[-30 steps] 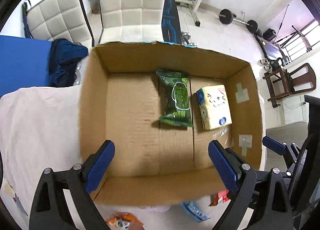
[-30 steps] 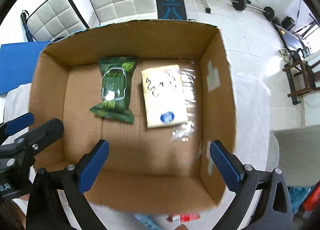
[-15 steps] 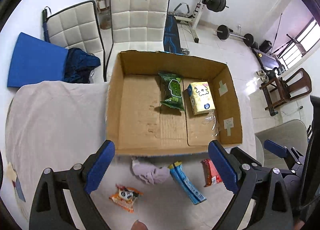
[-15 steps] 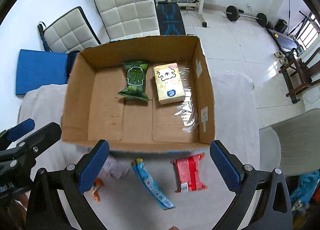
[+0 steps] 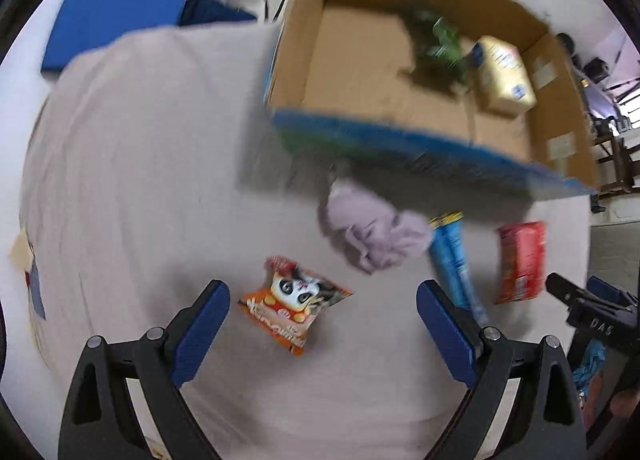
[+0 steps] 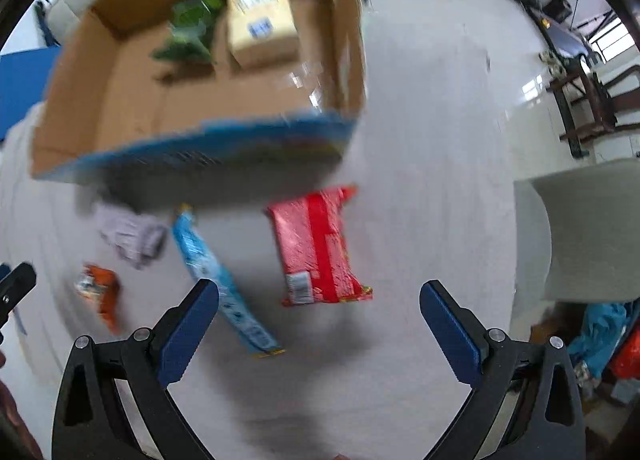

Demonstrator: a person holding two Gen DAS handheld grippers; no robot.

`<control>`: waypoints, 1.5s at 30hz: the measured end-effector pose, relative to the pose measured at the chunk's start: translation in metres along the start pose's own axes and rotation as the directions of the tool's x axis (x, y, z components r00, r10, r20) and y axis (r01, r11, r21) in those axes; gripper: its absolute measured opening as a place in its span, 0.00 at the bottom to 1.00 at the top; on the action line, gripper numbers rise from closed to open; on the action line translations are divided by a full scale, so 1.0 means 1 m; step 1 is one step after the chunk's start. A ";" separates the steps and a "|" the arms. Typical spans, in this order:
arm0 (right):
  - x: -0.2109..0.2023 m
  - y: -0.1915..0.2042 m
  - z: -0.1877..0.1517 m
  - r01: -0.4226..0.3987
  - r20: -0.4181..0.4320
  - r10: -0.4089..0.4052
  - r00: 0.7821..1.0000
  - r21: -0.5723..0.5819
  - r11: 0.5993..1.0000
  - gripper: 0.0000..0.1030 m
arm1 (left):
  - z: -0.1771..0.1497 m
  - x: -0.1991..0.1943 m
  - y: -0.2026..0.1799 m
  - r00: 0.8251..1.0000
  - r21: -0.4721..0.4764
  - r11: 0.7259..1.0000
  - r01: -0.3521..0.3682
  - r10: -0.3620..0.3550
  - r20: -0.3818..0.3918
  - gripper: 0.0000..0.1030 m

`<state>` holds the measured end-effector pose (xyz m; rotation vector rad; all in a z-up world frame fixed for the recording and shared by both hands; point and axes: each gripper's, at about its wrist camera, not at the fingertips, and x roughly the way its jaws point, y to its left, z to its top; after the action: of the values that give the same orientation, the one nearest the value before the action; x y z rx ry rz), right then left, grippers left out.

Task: Organize soft objects
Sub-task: 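Grasp the orange panda bag with left tool while right tool grasps red bag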

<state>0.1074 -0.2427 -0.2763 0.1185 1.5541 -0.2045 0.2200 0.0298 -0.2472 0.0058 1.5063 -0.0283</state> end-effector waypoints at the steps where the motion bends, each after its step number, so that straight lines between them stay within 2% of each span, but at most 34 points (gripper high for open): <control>1: 0.011 -0.002 -0.001 0.002 -0.016 -0.002 1.000 0.003 1.000 0.99 | -0.003 0.007 0.002 1.000 -0.003 1.000 -0.003 0.003 -0.011 0.93; 7: 0.053 -0.004 -0.004 0.024 -0.068 -0.024 0.997 -0.001 1.000 0.99 | -0.022 0.051 0.011 0.996 0.003 1.000 -0.024 0.025 -0.084 0.93; 14: 0.080 0.000 -0.005 0.036 -0.095 -0.037 0.995 -0.017 0.999 0.99 | -0.034 0.085 0.013 0.989 0.010 1.000 -0.017 0.019 -0.150 0.93; 27: 0.111 0.005 -0.004 0.037 -0.128 -0.040 0.991 -0.020 0.999 0.98 | -0.025 0.118 0.026 0.988 0.017 0.999 -0.028 0.031 -0.149 0.93; 29: 0.115 0.005 -0.006 0.035 -0.136 -0.037 0.990 -0.019 0.999 0.95 | -0.024 0.122 0.028 0.989 0.022 0.999 -0.024 0.027 -0.148 0.81; 30: 0.118 0.003 -0.003 0.034 -0.140 -0.036 0.989 -0.018 0.999 0.93 | -0.024 0.124 0.028 0.988 0.024 1.000 -0.019 0.022 -0.150 0.69; 31: 0.121 0.005 -0.002 0.034 -0.146 -0.036 0.989 -0.017 0.999 0.89 | -0.023 0.127 0.027 0.987 0.029 0.999 -0.018 0.023 -0.156 0.59; 32: 0.124 0.005 -0.003 0.032 -0.153 -0.034 0.988 -0.014 0.999 0.82 | -0.020 0.131 0.026 0.987 0.037 0.999 -0.025 0.031 -0.158 0.55; 36: 0.129 0.001 -0.004 0.017 -0.149 -0.017 0.989 -0.002 1.000 0.78 | -0.014 0.135 0.025 0.990 0.047 0.999 -0.011 0.018 -0.142 0.46; 40: 0.124 0.000 -0.004 0.002 -0.144 -0.002 0.990 0.000 1.000 0.58 | -0.016 0.135 0.022 0.991 0.044 0.999 -0.009 0.015 -0.137 0.40; 45: 0.119 -0.005 -0.009 -0.003 -0.132 0.003 0.991 0.001 1.000 0.53 | -0.023 0.129 0.017 0.991 0.014 1.000 0.018 -0.016 -0.134 0.39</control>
<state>0.0980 -0.2525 -0.3947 0.1370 1.6857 -0.1982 0.2062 0.0454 -0.3780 0.0069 1.6400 -0.0537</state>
